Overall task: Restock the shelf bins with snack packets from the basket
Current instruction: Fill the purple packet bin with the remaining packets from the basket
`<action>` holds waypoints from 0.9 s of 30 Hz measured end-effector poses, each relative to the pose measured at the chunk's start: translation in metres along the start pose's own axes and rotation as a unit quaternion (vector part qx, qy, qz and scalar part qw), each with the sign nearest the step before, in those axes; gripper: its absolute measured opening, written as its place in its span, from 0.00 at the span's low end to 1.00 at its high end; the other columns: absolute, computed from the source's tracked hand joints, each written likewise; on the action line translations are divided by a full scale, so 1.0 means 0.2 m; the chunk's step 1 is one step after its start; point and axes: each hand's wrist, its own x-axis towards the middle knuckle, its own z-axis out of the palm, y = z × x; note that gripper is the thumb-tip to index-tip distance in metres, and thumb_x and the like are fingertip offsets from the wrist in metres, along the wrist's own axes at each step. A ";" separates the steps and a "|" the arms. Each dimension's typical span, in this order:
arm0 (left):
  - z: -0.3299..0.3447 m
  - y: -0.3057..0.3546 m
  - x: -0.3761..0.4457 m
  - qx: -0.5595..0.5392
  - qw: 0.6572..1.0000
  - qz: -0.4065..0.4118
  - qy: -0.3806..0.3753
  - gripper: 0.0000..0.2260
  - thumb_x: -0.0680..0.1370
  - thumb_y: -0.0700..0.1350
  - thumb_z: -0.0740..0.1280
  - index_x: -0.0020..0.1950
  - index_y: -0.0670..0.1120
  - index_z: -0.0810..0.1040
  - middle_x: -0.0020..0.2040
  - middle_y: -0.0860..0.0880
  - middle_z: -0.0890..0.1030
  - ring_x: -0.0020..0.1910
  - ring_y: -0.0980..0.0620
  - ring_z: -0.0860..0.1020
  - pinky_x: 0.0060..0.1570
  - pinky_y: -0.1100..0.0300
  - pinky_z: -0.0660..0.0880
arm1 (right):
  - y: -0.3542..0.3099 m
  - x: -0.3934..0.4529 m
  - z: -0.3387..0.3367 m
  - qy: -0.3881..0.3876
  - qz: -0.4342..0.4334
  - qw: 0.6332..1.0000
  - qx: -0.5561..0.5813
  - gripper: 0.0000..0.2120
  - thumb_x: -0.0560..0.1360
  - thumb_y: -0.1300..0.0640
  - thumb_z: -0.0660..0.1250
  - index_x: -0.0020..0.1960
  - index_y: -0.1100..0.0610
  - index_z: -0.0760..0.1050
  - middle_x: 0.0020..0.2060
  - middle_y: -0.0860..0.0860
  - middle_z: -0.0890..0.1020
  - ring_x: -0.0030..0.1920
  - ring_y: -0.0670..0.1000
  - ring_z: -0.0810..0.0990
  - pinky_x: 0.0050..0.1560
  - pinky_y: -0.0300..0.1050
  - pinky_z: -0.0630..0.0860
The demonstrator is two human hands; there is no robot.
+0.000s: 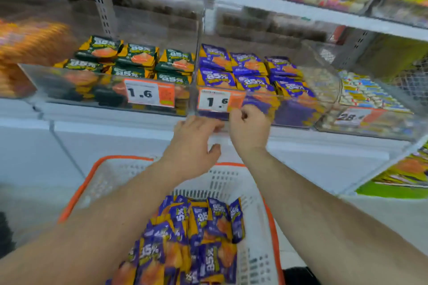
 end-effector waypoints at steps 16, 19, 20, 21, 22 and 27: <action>0.33 -0.24 -0.51 -0.144 0.939 -0.266 -0.164 0.15 0.78 0.41 0.65 0.65 0.49 0.73 0.54 0.55 0.76 0.52 0.56 0.75 0.53 0.62 0.72 | 0.87 -0.89 0.27 -0.678 0.057 0.574 -0.455 0.27 0.78 0.52 0.62 0.76 0.51 0.64 0.79 0.58 0.45 0.77 0.65 0.44 0.74 0.67 0.48; 0.34 -0.26 -0.54 -0.153 0.930 -0.283 -0.176 0.14 0.79 0.41 0.64 0.64 0.50 0.73 0.53 0.56 0.75 0.53 0.55 0.74 0.53 0.61 0.71 | 0.90 -0.91 0.30 -0.697 0.071 0.557 -0.446 0.33 0.79 0.40 0.59 0.80 0.48 0.53 0.78 0.56 0.34 0.77 0.64 0.34 0.75 0.67 0.40; 0.35 -0.27 -0.55 -0.159 0.926 -0.291 -0.181 0.15 0.79 0.41 0.64 0.65 0.50 0.73 0.52 0.57 0.75 0.53 0.56 0.74 0.53 0.61 0.71 | 0.90 -0.92 0.31 -0.699 0.089 0.551 -0.446 0.35 0.79 0.37 0.56 0.80 0.48 0.50 0.78 0.55 0.34 0.77 0.64 0.34 0.75 0.66 0.40; 0.35 -0.27 -0.55 -0.163 0.922 -0.298 -0.183 0.15 0.79 0.41 0.64 0.65 0.50 0.72 0.51 0.59 0.74 0.53 0.56 0.74 0.53 0.62 0.71 | 0.92 -0.92 0.32 -0.700 0.103 0.546 -0.450 0.37 0.79 0.34 0.54 0.81 0.49 0.47 0.78 0.54 0.34 0.77 0.64 0.35 0.75 0.65 0.40; 0.35 -0.27 -0.55 -0.164 0.920 -0.304 -0.184 0.16 0.79 0.42 0.64 0.66 0.51 0.72 0.51 0.60 0.74 0.53 0.57 0.73 0.52 0.62 0.71 | 0.92 -0.93 0.32 -0.698 0.114 0.546 -0.450 0.38 0.79 0.33 0.53 0.81 0.50 0.45 0.78 0.53 0.35 0.77 0.63 0.36 0.76 0.64 0.40; 0.37 -0.28 -0.58 -0.193 0.899 -0.348 -0.184 0.12 0.79 0.41 0.63 0.61 0.54 0.71 0.50 0.60 0.75 0.48 0.60 0.75 0.42 0.65 0.75 | 0.84 -0.91 0.30 -0.688 0.124 0.566 -0.436 0.40 0.80 0.33 0.49 0.80 0.58 0.44 0.79 0.54 0.40 0.78 0.63 0.43 0.76 0.62 0.45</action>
